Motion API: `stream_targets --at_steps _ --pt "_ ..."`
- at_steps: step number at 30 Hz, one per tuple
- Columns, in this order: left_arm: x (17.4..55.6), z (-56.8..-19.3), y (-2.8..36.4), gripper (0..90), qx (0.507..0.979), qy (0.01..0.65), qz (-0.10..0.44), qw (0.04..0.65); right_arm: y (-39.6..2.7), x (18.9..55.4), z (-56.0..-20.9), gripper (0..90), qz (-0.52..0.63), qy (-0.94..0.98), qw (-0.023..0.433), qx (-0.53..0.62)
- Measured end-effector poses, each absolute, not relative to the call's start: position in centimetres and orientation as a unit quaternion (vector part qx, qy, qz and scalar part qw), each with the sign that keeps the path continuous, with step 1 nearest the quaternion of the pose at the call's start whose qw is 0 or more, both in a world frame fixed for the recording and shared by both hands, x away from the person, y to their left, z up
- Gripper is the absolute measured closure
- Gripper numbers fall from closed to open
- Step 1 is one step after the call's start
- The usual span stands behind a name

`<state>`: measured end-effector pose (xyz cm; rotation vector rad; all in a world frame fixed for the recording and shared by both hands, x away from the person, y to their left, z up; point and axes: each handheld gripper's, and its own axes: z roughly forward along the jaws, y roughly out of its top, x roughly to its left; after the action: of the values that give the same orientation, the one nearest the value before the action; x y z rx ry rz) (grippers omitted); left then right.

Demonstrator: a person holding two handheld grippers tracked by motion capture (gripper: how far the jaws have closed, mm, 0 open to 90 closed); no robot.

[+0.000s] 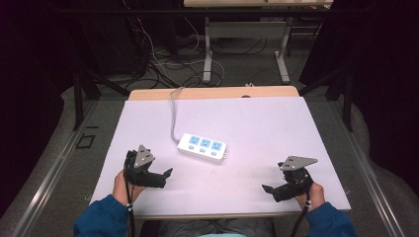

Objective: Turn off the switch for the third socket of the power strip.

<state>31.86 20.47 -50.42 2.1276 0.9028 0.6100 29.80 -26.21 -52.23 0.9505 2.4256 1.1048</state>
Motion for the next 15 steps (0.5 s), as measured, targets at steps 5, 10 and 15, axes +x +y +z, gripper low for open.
stream_targets --at_steps 5,10,15 --pt "31.5 -50.7 21.1 0.1 0.827 0.355 0.237 0.365 -26.2 29.8 -52.2 1.3 0.385 0.847 0.154 0.332" --pt "31.2 -50.9 21.6 0.1 0.827 0.357 0.236 0.364 -26.2 29.8 -52.2 1.3 0.385 0.847 0.153 0.332" --pt "30.8 -51.1 22.1 0.1 0.826 0.36 0.233 0.365 -26.2 29.8 -52.2 1.3 0.389 0.845 0.156 0.331"
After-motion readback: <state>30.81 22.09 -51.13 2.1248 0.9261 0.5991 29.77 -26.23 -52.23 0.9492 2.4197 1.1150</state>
